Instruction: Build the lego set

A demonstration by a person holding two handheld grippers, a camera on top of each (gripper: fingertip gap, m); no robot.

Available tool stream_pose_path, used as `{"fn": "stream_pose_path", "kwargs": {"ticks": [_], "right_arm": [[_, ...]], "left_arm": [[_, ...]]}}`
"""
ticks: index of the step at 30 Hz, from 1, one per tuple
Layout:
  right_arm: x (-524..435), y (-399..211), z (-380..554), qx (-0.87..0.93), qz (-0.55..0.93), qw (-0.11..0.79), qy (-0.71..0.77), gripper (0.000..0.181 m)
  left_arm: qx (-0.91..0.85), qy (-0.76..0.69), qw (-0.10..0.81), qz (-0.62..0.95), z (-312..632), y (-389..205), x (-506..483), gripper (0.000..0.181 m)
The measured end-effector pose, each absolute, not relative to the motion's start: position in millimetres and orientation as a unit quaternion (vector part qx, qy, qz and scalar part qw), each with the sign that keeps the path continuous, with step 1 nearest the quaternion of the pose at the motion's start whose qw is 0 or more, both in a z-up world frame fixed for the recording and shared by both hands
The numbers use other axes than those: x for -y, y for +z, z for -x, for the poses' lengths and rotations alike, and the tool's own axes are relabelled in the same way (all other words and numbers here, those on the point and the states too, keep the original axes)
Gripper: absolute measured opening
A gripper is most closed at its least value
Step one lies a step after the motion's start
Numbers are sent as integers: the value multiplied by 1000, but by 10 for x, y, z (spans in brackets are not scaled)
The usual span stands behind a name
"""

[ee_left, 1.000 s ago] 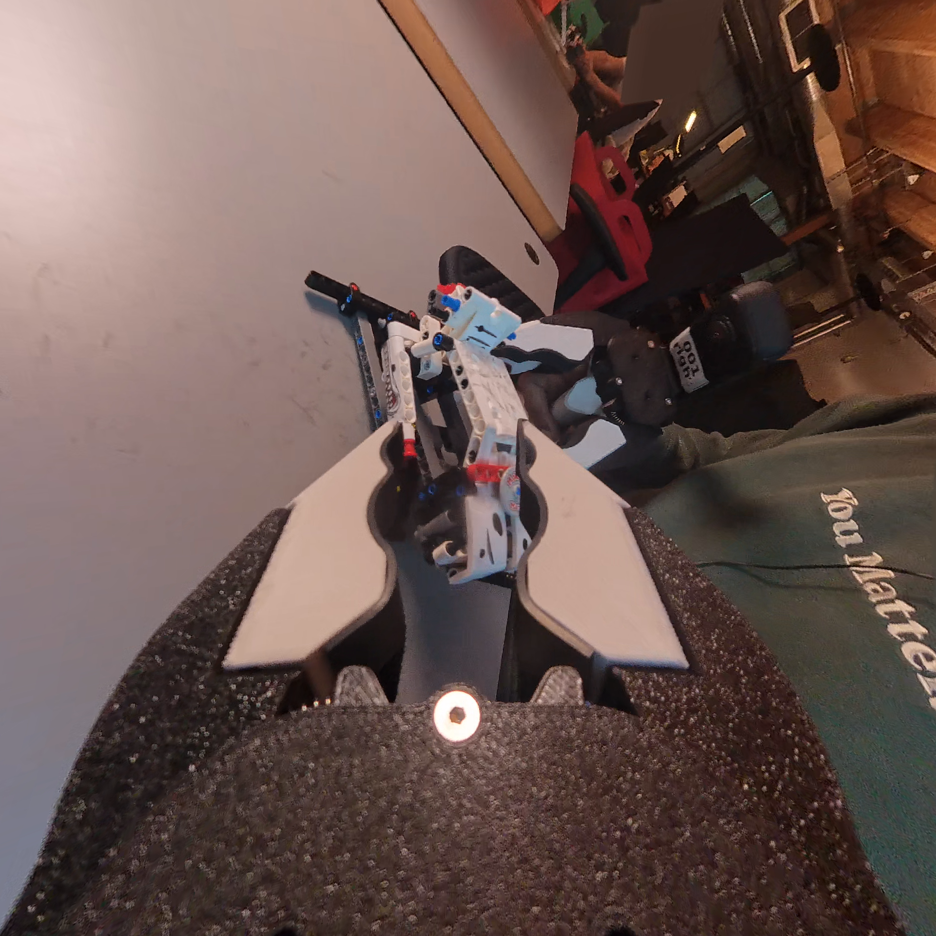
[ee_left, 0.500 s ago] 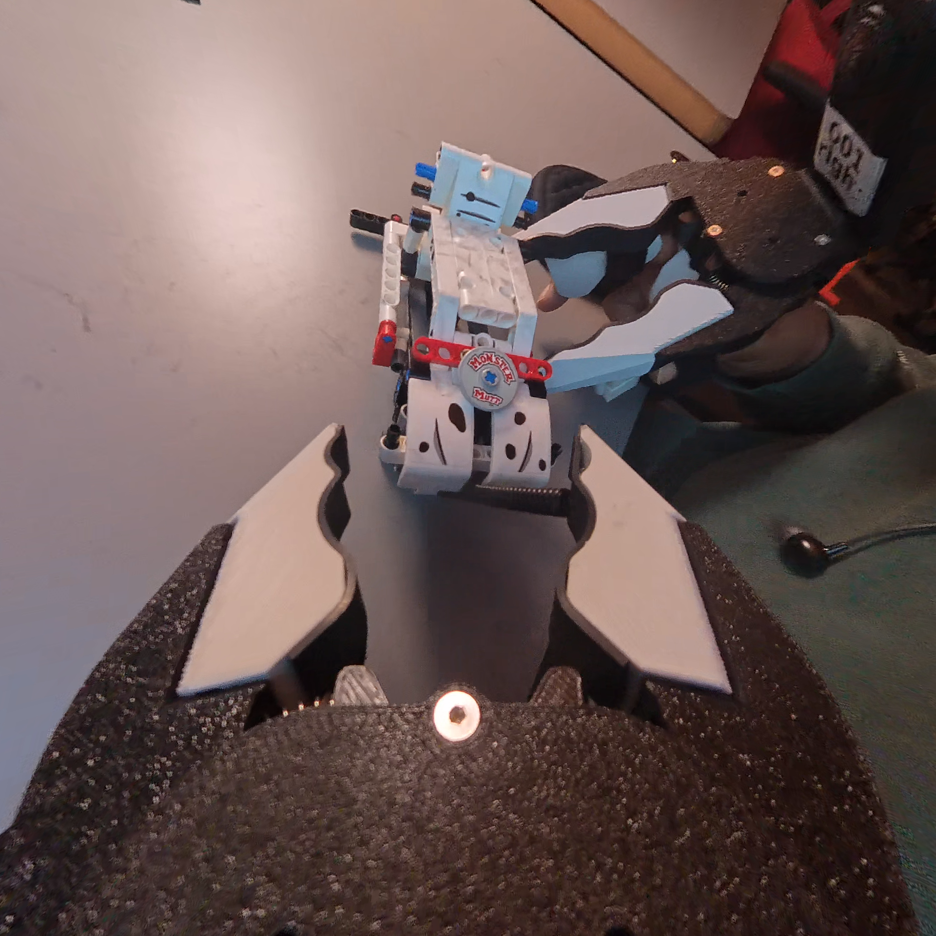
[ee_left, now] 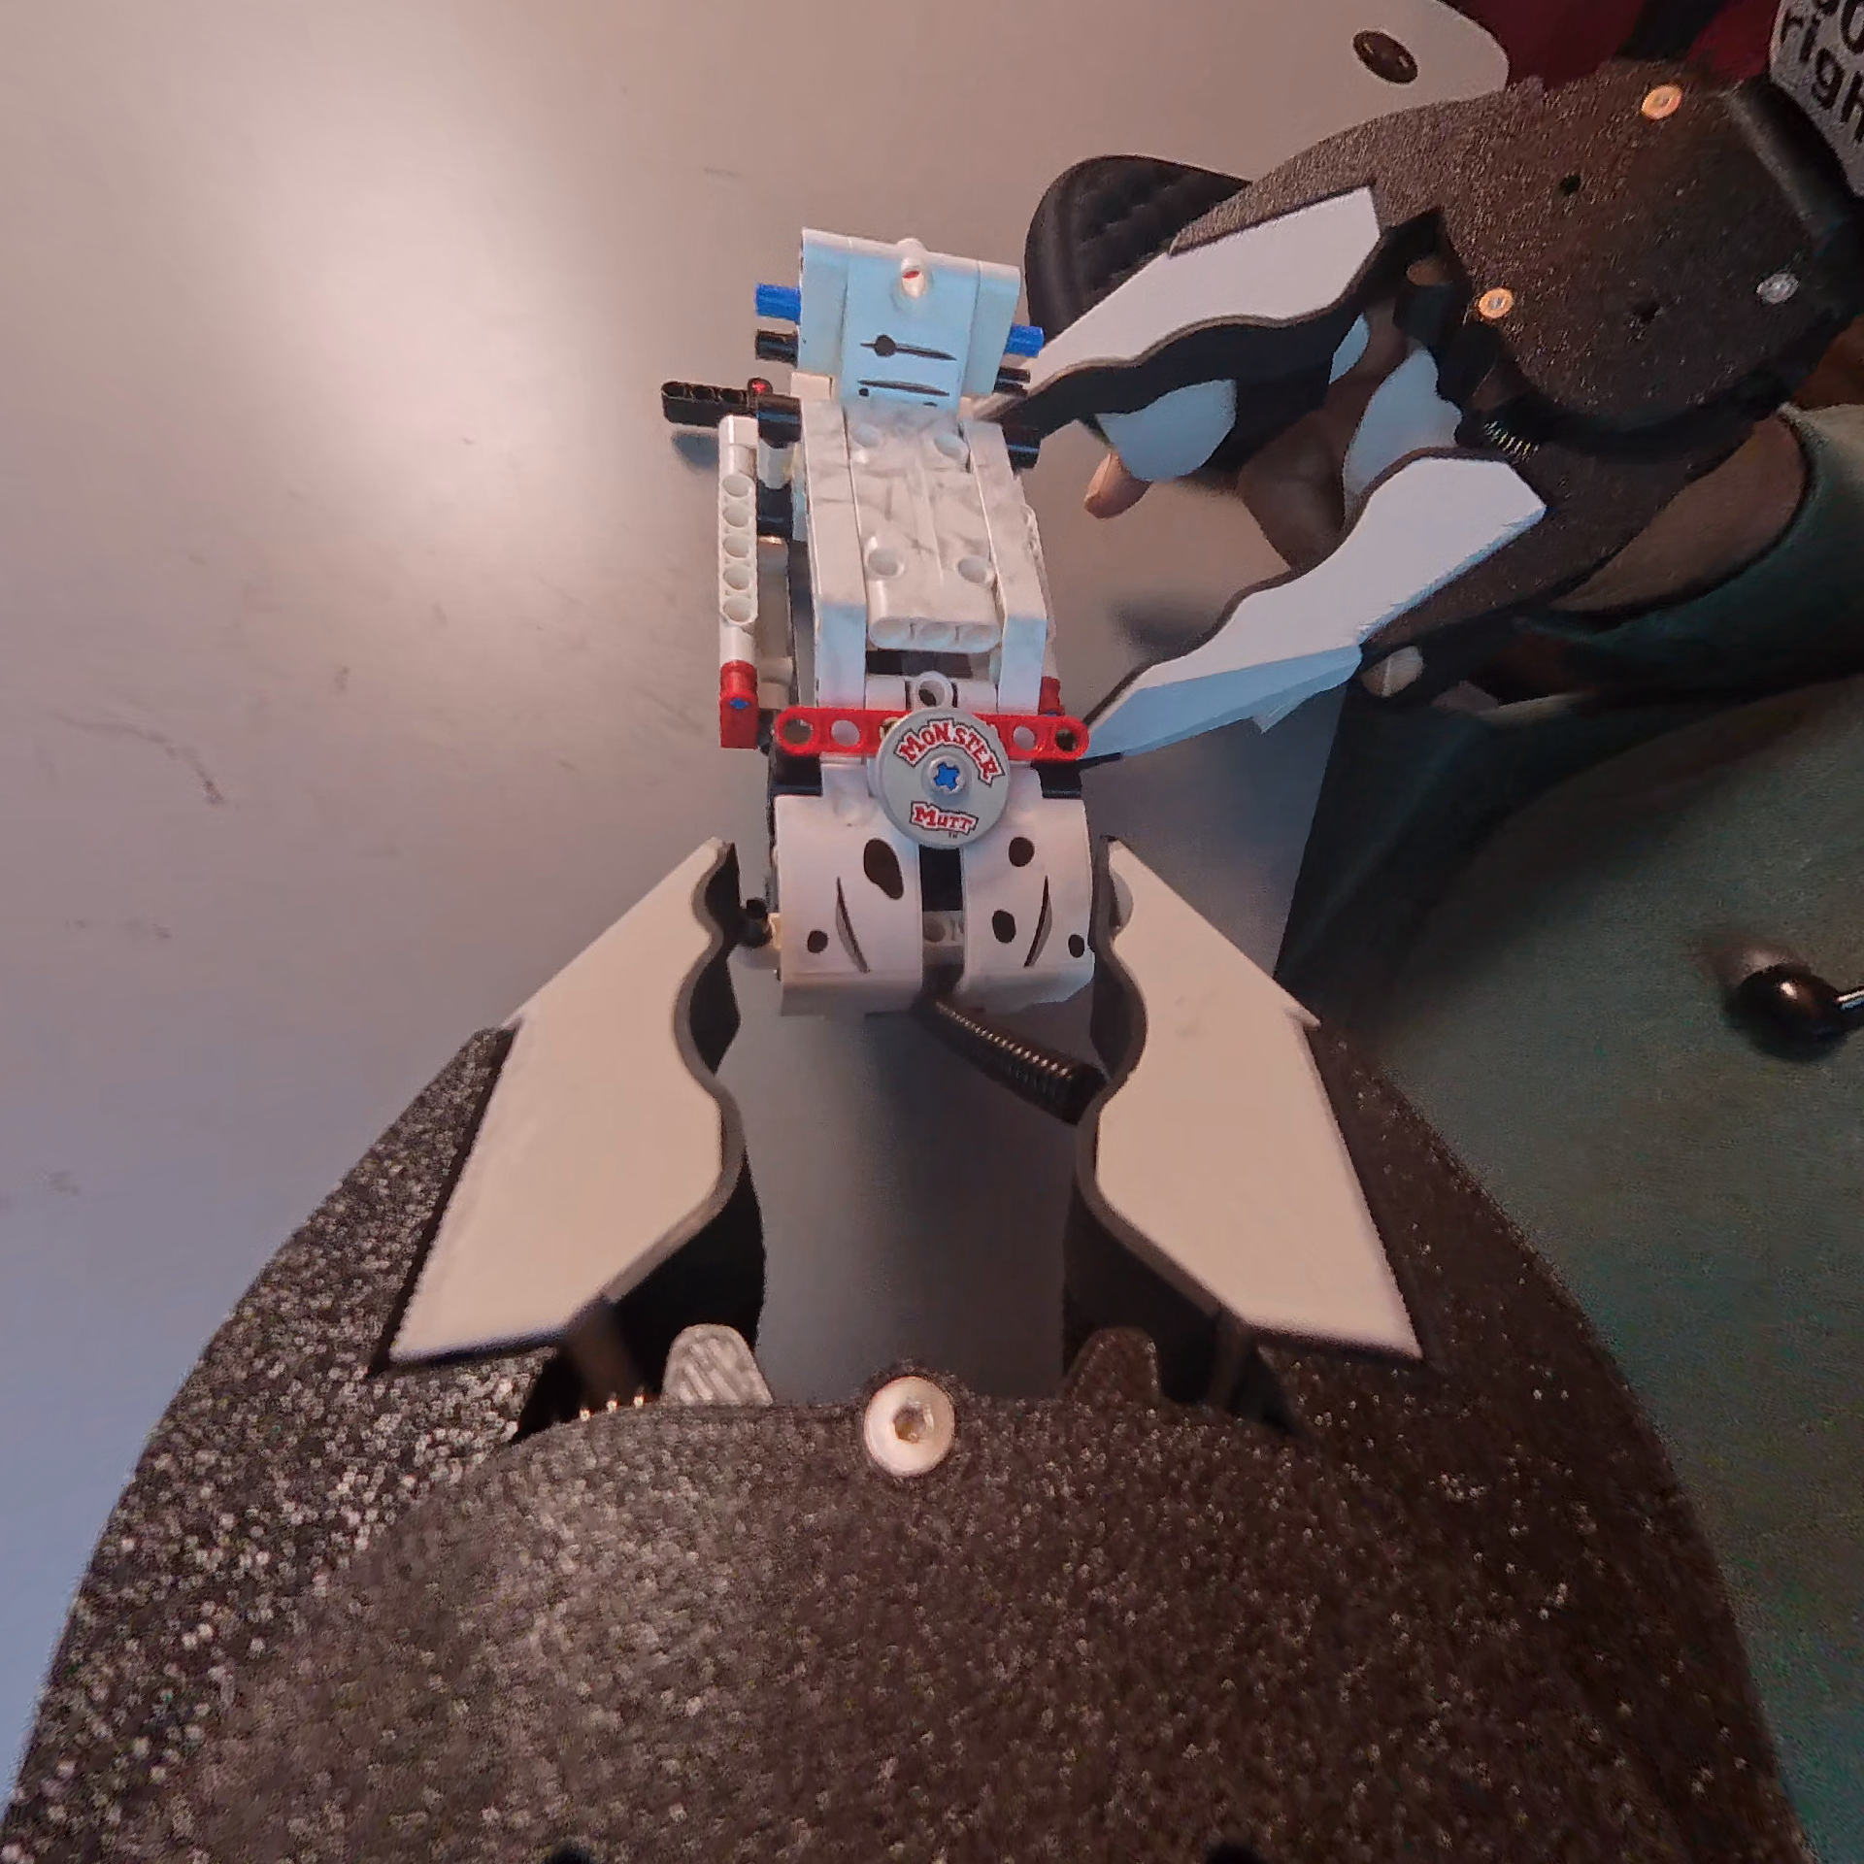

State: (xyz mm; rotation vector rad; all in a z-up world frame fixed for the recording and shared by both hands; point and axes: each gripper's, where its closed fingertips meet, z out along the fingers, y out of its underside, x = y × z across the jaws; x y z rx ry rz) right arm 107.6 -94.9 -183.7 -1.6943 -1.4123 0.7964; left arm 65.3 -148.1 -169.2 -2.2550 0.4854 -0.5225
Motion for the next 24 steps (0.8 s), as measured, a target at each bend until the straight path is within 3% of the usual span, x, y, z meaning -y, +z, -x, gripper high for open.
{"fn": "stream_pose_path", "kwargs": {"ticks": [4,10,18,22,24], "right_arm": [[1007,-1720,-1200,584,647,351,341,88],[732,-1479,-1293,687,547,329,348,83],[331,-1711,-757,778,468,246,339,91],[211,-1825,-558,784,469,250,321,63],[222,-1819,-546,773,478,254,329,59]], "left_arm": [[-242,-215,356,876,-464,-1696,1422,69],[-372,-231,340,833,-130,-1674,1212,69],[-376,-156,361,839,342,-1615,644,71],[-308,-124,436,836,476,-1467,472,68],[-263,-133,480,826,510,-1348,467,67]]}}
